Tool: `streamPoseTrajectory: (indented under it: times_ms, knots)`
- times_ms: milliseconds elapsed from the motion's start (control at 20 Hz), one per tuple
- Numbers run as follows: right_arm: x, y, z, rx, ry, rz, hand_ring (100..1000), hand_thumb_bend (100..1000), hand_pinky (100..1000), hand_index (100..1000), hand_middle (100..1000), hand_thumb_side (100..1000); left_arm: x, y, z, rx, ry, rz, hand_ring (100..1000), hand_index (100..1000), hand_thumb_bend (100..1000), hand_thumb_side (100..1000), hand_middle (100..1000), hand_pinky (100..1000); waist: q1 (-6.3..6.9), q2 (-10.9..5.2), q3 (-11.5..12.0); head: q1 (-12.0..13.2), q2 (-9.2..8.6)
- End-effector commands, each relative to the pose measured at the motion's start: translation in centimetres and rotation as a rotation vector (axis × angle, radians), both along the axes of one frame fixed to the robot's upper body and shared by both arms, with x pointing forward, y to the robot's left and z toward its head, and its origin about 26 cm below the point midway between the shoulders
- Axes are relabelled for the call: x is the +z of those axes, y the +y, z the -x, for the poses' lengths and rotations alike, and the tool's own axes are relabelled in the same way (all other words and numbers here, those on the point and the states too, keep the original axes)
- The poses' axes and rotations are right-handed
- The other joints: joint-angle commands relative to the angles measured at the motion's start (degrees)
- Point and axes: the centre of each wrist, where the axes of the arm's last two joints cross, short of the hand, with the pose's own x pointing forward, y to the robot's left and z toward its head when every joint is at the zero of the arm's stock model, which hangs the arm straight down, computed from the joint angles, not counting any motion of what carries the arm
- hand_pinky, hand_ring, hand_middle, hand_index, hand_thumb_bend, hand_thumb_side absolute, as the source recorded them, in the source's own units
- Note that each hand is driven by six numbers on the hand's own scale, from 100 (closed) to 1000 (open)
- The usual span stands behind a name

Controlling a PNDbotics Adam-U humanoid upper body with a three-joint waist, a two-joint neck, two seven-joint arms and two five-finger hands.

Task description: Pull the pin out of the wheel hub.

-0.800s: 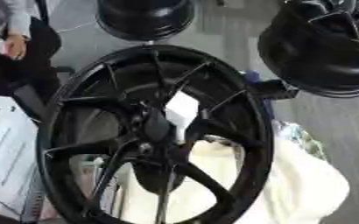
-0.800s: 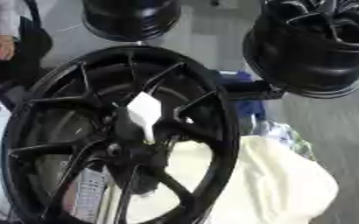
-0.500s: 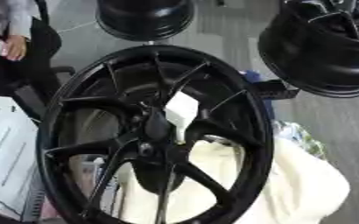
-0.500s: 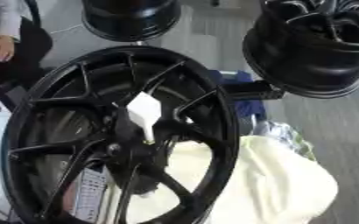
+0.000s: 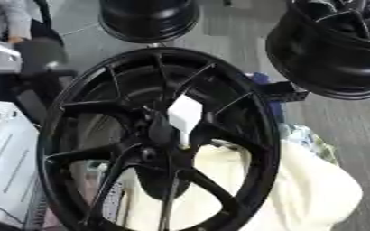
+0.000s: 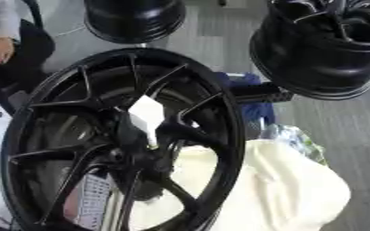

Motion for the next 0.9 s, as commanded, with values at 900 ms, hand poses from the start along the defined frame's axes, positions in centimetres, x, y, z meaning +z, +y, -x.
streamPoseTrajectory:
  times_ms: [900]
  knots:
    - [1.4,0.2,0.1,-0.117,-0.05,-0.022,623,346,458,838,675,297,-2.1,-6.0,-0.4,0.063,0.068,-0.152,819,860,292,403,735,841,0.36,-1.12,-0.6,0.4,-0.27]
